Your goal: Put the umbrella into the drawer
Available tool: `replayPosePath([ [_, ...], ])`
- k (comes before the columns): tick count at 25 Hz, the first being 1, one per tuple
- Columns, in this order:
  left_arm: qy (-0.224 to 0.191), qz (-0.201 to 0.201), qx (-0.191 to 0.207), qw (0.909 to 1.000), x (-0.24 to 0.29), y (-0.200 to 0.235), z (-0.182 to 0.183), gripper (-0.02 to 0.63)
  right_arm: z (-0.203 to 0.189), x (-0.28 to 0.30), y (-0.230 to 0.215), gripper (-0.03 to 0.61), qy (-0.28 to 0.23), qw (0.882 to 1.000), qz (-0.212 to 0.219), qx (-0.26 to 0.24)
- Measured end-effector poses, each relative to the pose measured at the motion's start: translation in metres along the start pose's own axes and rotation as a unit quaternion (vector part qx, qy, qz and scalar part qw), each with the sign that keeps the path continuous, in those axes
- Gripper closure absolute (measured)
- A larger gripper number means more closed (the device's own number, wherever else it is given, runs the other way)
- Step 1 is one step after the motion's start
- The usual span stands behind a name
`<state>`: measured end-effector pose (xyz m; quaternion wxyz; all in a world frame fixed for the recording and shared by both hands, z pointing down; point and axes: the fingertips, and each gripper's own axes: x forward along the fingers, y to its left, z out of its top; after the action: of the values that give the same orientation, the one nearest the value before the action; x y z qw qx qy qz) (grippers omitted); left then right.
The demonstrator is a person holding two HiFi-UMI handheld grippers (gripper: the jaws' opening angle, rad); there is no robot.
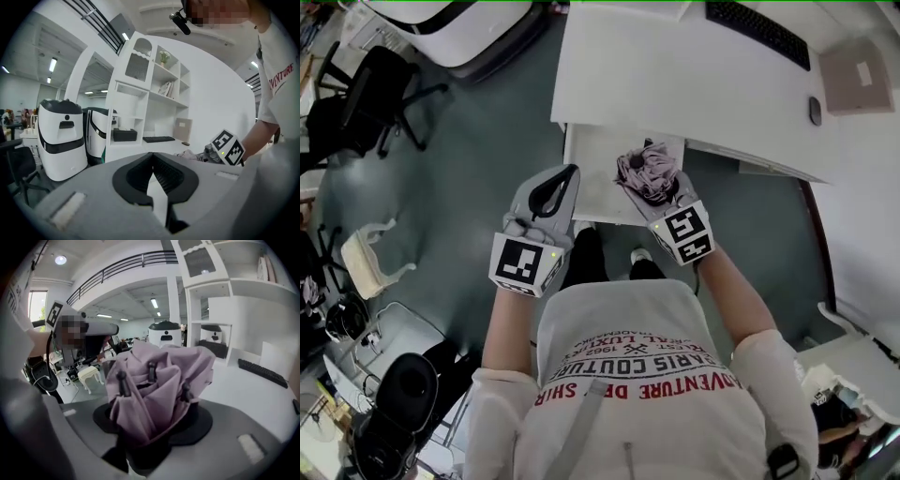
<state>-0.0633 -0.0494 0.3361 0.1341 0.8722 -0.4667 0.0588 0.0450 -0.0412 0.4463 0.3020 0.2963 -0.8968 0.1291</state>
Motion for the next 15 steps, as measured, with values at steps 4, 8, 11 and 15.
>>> replayPosePath([
  [4, 0.034, -0.034, -0.023, 0.9986, 0.018, 0.02, -0.039, 0.606, -0.051, 0.052, 0.003, 0.35, 0.089, 0.996, 0.027, -0.014],
  [8, 0.059, -0.05, -0.034, 0.9964, 0.036, 0.038, -0.074, 0.606, -0.098, 0.093, 0.002, 0.348, 0.154, 0.987, 0.052, -0.007],
  [11, 0.066, -0.059, -0.042, 0.9952, 0.047, 0.055, -0.093, 0.606, -0.122, 0.121, 0.001, 0.347, 0.184, 0.981, 0.064, 0.0],
  [15, 0.066, -0.07, -0.044, 0.9943, 0.06, 0.075, -0.11, 0.606, -0.153, 0.154, 0.003, 0.345, 0.225, 0.972, 0.066, 0.0],
])
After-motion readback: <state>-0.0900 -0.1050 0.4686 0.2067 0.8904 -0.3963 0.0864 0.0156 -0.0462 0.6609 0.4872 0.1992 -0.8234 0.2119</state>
